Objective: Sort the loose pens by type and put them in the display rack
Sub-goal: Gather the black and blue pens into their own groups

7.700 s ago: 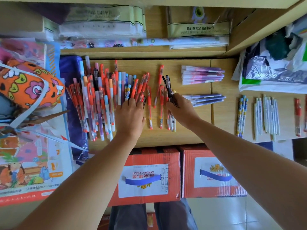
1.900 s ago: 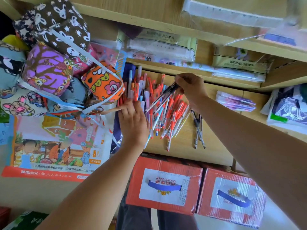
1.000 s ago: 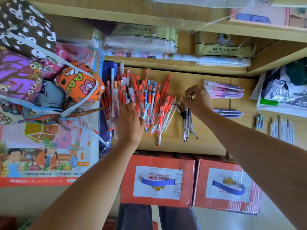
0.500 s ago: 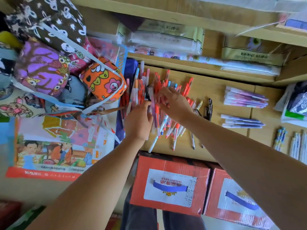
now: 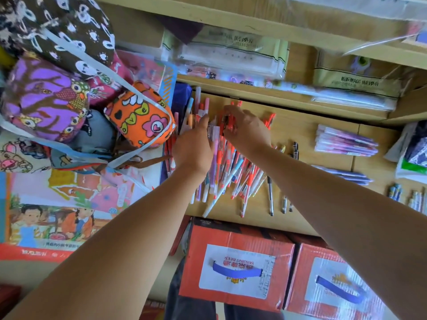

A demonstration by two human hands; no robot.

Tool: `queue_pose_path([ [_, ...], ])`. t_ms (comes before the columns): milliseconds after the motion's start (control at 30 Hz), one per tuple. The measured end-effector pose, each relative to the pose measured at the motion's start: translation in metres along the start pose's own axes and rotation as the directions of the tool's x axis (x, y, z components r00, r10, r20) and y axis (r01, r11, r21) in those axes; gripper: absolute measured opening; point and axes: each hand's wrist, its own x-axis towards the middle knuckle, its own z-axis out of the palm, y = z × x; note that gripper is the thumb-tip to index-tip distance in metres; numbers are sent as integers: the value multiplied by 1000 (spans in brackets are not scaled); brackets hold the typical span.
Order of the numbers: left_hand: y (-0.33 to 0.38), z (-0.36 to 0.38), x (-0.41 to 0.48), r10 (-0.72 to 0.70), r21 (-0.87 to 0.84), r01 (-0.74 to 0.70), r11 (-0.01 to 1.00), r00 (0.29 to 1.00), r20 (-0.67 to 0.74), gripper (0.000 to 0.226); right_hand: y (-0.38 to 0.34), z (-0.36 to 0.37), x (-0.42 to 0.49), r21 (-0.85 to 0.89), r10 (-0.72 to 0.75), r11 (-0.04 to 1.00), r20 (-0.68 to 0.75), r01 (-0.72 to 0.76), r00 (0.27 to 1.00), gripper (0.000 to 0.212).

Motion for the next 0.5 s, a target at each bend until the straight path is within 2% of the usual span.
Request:
queue_pose_path([
  [167, 0, -8, 9, 22, 67, -27, 997, 998, 65, 55, -1, -6, 0, -109, 44, 993, 16, -42, 999, 55],
  [333, -1, -6, 9, 54, 38, -55, 998, 998, 23, 51, -2, -5, 5, -94, 104, 991, 56, -98, 993, 56],
  [500, -2, -4, 12, 24, -40, -24, 999, 1000, 10, 44, 0, -5, 9, -106, 153, 984, 76, -145, 985, 60],
])
